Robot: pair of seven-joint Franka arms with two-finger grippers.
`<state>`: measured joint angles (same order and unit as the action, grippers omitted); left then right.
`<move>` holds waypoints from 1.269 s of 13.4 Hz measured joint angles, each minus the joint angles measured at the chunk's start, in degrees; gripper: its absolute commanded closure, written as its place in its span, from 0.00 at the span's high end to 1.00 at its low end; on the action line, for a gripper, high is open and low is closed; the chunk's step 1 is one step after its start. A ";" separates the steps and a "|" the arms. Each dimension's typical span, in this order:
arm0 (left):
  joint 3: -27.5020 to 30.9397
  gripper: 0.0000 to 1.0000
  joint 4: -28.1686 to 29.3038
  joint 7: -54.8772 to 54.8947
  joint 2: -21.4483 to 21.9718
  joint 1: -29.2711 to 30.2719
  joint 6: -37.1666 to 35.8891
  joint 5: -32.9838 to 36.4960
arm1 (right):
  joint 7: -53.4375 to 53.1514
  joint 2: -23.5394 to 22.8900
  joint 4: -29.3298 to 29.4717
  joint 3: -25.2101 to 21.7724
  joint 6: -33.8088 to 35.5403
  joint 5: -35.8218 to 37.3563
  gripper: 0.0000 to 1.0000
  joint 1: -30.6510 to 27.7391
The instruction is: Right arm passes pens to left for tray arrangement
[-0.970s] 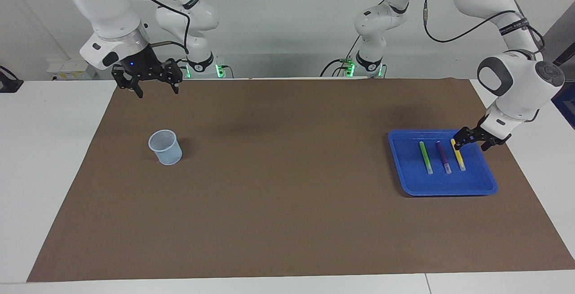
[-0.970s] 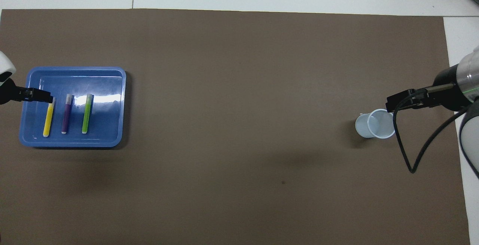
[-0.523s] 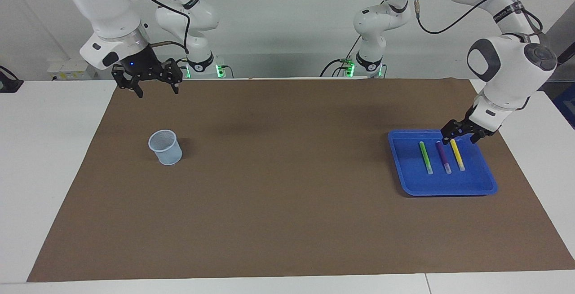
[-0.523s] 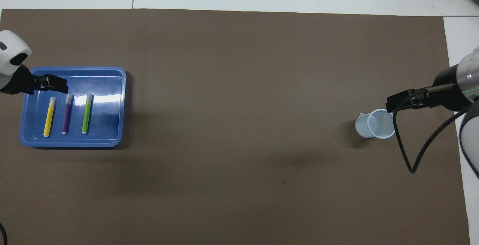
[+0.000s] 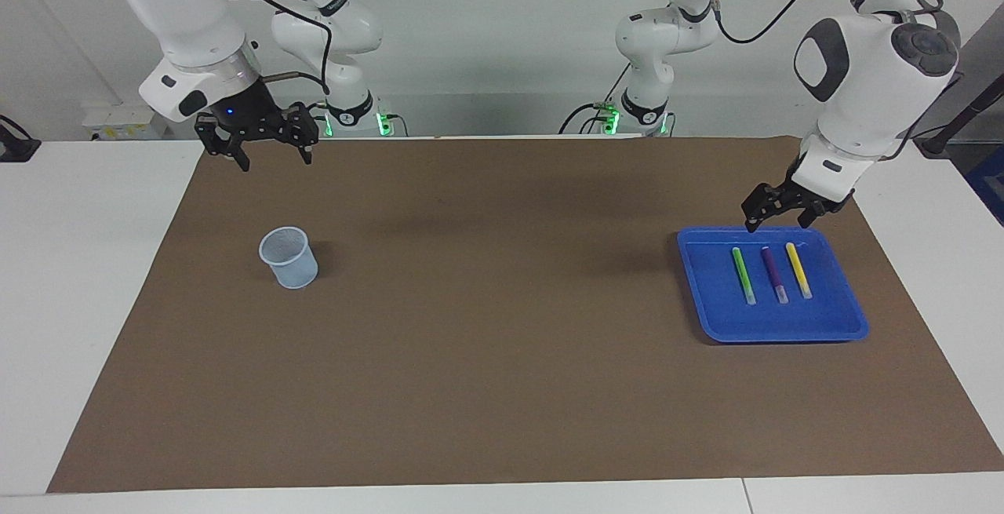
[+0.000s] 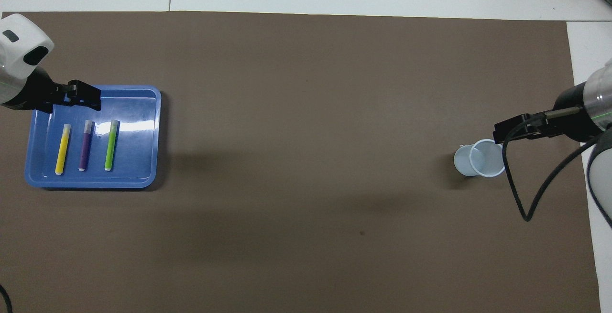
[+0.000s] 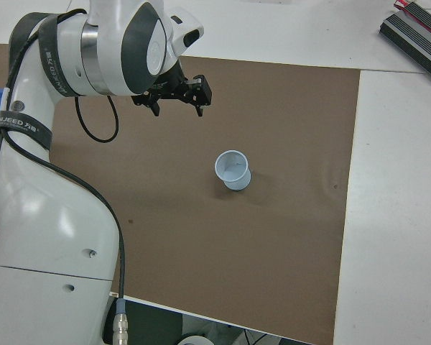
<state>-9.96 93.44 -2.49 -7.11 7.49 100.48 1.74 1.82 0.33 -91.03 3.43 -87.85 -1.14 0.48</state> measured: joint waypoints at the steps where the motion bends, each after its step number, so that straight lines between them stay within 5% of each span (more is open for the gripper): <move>1: 0.09 1.00 -0.06 0.00 0.74 -0.20 -0.64 -0.01 | 0.00 0.00 0.00 0.00 0.00 0.00 1.00 0.00; 7: 5.22 1.00 -0.09 -3.91 4.04 -8.46 -5.14 -0.06 | 0.00 0.00 0.00 0.00 0.00 0.00 1.00 0.00; 17: 6.71 1.00 -0.10 -4.33 9.86 -8.98 -11.67 -0.06 | 0.00 0.00 0.00 0.00 0.00 0.00 1.00 0.00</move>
<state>-3.24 93.34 -6.82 2.75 -1.49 88.80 1.68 1.82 0.33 -91.03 3.43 -87.85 -1.14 0.48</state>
